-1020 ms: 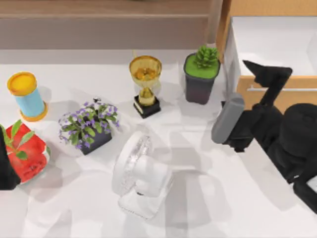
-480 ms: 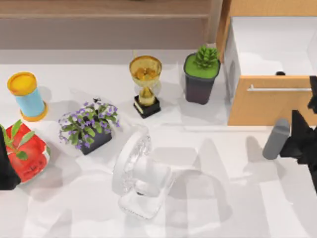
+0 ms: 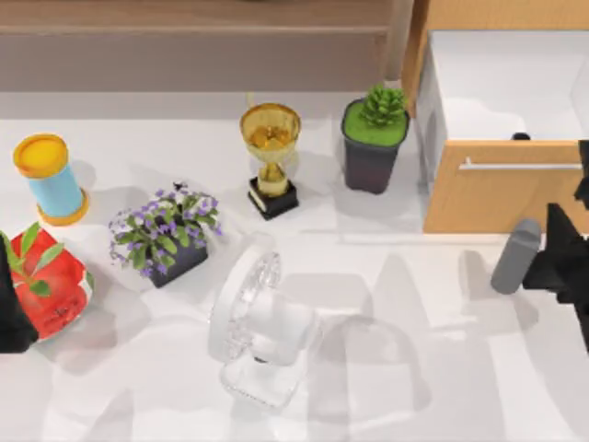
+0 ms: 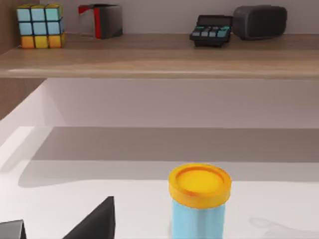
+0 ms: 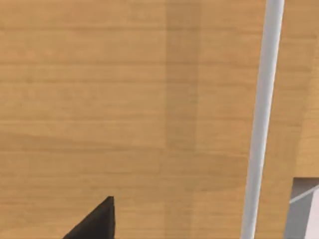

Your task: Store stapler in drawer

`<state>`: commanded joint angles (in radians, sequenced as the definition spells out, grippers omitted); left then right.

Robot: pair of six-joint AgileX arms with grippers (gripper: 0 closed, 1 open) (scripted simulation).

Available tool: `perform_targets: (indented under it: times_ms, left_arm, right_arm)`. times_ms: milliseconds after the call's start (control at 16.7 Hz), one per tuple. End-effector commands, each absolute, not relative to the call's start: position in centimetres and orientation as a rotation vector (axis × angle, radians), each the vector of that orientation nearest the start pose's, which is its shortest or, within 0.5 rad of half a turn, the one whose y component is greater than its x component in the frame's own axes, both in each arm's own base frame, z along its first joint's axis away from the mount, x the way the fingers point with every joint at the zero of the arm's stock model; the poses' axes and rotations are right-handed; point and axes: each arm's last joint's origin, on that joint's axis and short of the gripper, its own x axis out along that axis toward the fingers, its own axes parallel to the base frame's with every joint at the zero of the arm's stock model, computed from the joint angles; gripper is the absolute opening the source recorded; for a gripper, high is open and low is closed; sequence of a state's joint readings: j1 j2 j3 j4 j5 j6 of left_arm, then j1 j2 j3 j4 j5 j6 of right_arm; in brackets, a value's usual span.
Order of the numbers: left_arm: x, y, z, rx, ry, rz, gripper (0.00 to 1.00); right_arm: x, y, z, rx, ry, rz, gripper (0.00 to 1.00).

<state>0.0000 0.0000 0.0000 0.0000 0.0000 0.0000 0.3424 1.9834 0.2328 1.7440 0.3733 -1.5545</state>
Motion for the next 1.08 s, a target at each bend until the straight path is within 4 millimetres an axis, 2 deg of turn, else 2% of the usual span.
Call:
perform_targets:
  times_ms: [240, 480, 1080]
  left_arm:
    - [10.6, -0.1, 16.0, 0.000, 0.000, 0.000, 1.00]
    - [10.6, -0.1, 16.0, 0.000, 0.000, 0.000, 1.00]
    - [10.6, -0.1, 16.0, 0.000, 0.000, 0.000, 1.00]
  right_arm:
    - [25.0, 7.1, 8.9, -1.571, 0.008, -0.008, 1.00]
    - [25.3, 7.1, 8.9, -1.571, 0.008, -0.008, 1.00]
    - [25.3, 7.1, 8.9, -1.571, 0.008, -0.008, 0.25]
